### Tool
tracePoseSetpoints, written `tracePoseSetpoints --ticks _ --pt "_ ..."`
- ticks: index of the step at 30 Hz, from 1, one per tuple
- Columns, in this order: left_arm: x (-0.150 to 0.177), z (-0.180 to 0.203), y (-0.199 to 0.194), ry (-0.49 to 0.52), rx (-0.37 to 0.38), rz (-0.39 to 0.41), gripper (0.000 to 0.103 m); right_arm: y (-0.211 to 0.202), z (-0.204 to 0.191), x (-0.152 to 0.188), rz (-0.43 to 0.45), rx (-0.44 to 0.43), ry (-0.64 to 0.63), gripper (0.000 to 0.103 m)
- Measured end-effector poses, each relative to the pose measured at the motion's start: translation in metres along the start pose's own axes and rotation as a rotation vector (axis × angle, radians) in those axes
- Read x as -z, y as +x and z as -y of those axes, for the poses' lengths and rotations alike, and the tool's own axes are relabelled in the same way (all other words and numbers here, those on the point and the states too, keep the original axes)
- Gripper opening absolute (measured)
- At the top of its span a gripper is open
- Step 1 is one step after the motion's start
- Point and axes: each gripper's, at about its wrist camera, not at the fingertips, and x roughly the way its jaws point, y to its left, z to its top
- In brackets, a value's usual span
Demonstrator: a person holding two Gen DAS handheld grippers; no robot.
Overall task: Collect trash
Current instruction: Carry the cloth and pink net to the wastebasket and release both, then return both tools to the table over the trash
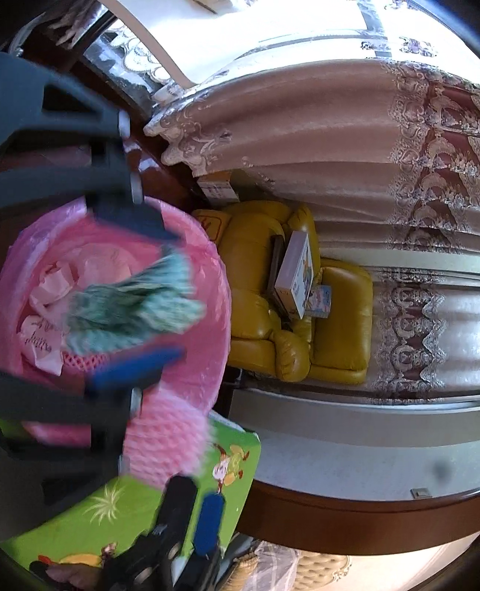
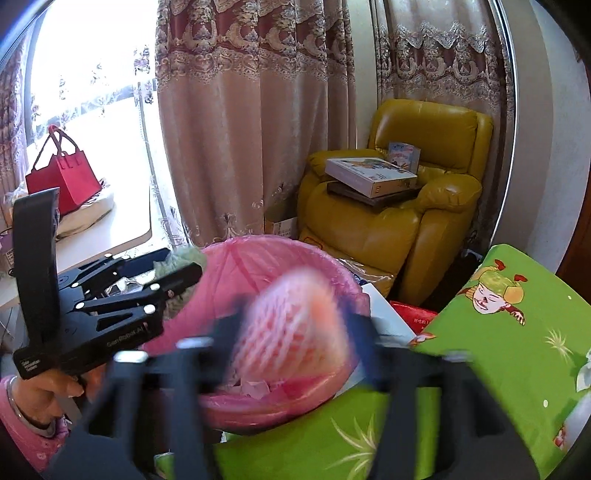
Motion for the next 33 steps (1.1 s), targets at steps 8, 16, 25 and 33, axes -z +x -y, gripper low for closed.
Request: tracePoseSetpoints --ticks 8,16,25,33 --pt "0.000 -0.003 -0.022 -0.003 -0.044 0.048 0.091 -0.044 0.025 0.013 0.040 0.058 0.005 0.066" --pt "-0.001 0.055 -0.034 0.043 0.044 0.040 0.093 -0.106 0.076 0.046 0.062 0.197 0.055 0.066" --pt "0.014 0.169 -0.031 0.140 0.214 -0.009 0.093 -0.187 0.177 0.115 0.063 0.407 0.240 0.066" --pt "0.033 0.271 -0.032 0.248 0.327 -0.035 0.093 -0.261 0.256 0.183 0.067 0.603 0.414 0.066"
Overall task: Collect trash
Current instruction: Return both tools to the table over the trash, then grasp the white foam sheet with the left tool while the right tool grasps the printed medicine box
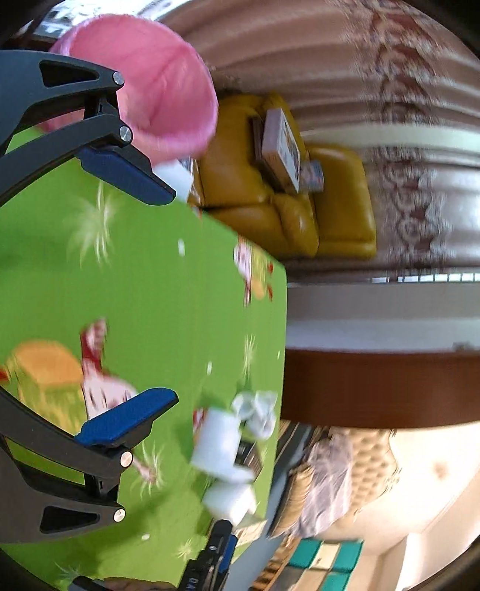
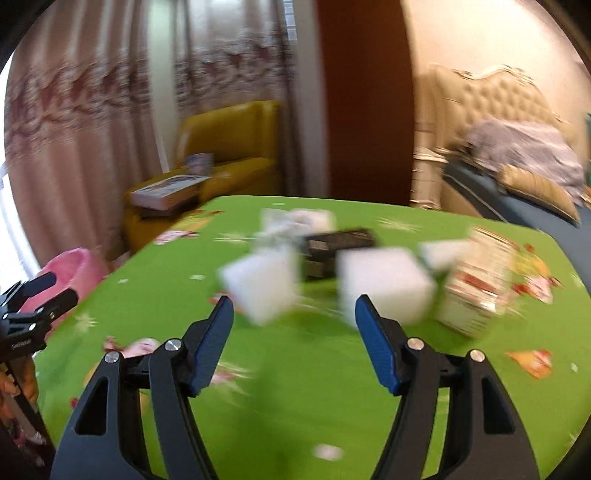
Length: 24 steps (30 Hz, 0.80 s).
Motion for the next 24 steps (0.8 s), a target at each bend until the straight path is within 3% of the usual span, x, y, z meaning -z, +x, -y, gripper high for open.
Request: tracePoseSetpoints --ticks 5,10,17,24 --pt "-0.008 0.054 0.021 0.056 0.054 -0.015 0.093 -0.009 0.056 0.002 0.013 0.106 0.102 0.066" --pt "-0.017 0.083 0.037 0.074 0.096 -0.019 0.094 -0.002 0.089 -0.006 0.022 0.203 0.153 0.067" --pt "-0.027 0.074 0.058 0.040 0.094 -0.036 0.094 0.042 0.103 -0.016 -0.048 0.309 0.190 0.068" --pt "-0.036 0.066 0.077 0.009 0.126 -0.059 0.094 0.070 0.101 -0.030 -0.076 0.328 0.158 0.072"
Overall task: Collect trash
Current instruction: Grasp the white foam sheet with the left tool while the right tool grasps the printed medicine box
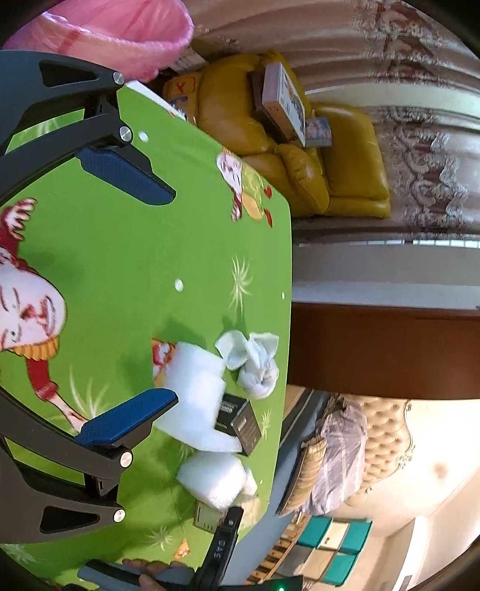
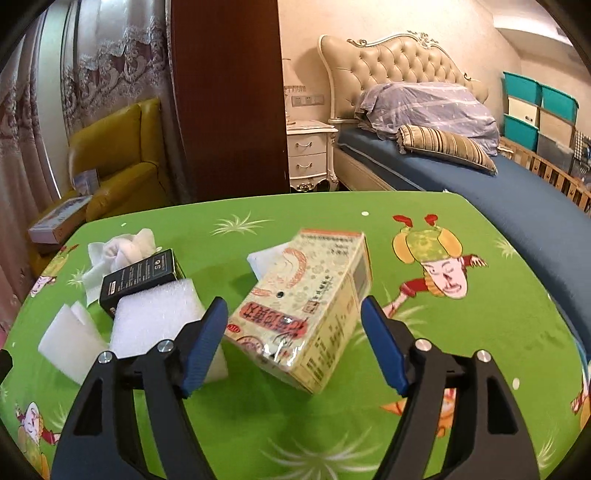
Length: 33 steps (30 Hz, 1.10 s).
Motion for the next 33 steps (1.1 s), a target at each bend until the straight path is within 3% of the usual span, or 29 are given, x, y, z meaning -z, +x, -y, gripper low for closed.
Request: tracePoseSetpoints --ticks 6,8,18,29,33 --pt "-0.030 -0.007 0.021 -0.019 0.025 0.008 0.094 0.006 -0.002 0.001 -0.021 -0.009 -0.012 0.073" --pt "-0.035 -0.006 0.028 -0.039 0.043 0.001 0.094 0.004 0.002 0.002 -0.016 -0.018 0.012 0.067" --pt "-0.026 0.050 0.031 0.003 0.233 -0.039 0.094 -0.009 0.025 0.006 0.034 -0.056 0.111 0.062" --pt "-0.022 0.088 0.064 0.081 0.098 -0.107 0.093 -0.013 0.031 0.008 0.053 -0.103 0.141 0.061" --pt "-0.020 0.089 0.075 0.065 0.103 -0.164 0.093 -0.012 0.034 0.009 0.048 -0.122 0.159 0.061"
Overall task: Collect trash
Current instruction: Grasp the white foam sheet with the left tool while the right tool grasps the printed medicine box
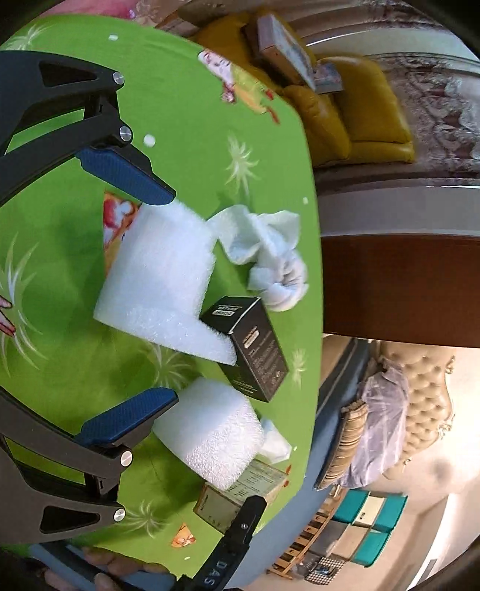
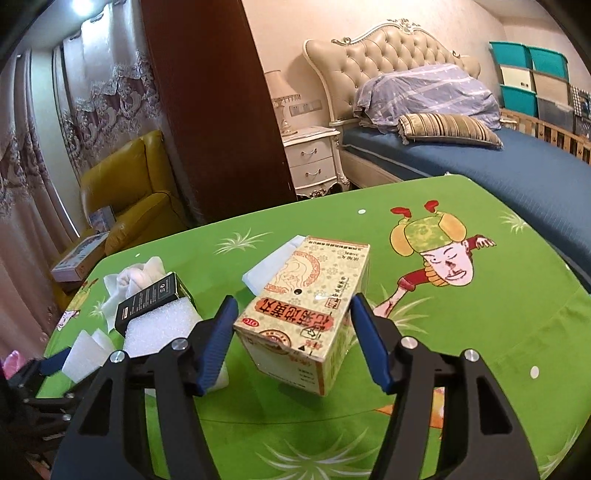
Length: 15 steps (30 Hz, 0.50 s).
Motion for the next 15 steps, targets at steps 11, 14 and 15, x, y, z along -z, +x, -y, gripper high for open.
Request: tracePoseSetpoints --ticks 11,14,15 --pt "0.003 0.000 -0.009 0.013 -0.037 0.024 0.063 -0.001 -0.001 0.001 0.001 -0.017 0.003 0.061" --pt "0.009 0.001 -0.018 0.019 -0.030 0.046 0.063 -0.002 -0.002 0.001 0.004 -0.015 0.001 0.061" --pt "0.012 0.001 -0.022 0.021 -0.032 0.053 0.063 -0.002 -0.002 0.001 0.005 -0.014 0.002 0.061"
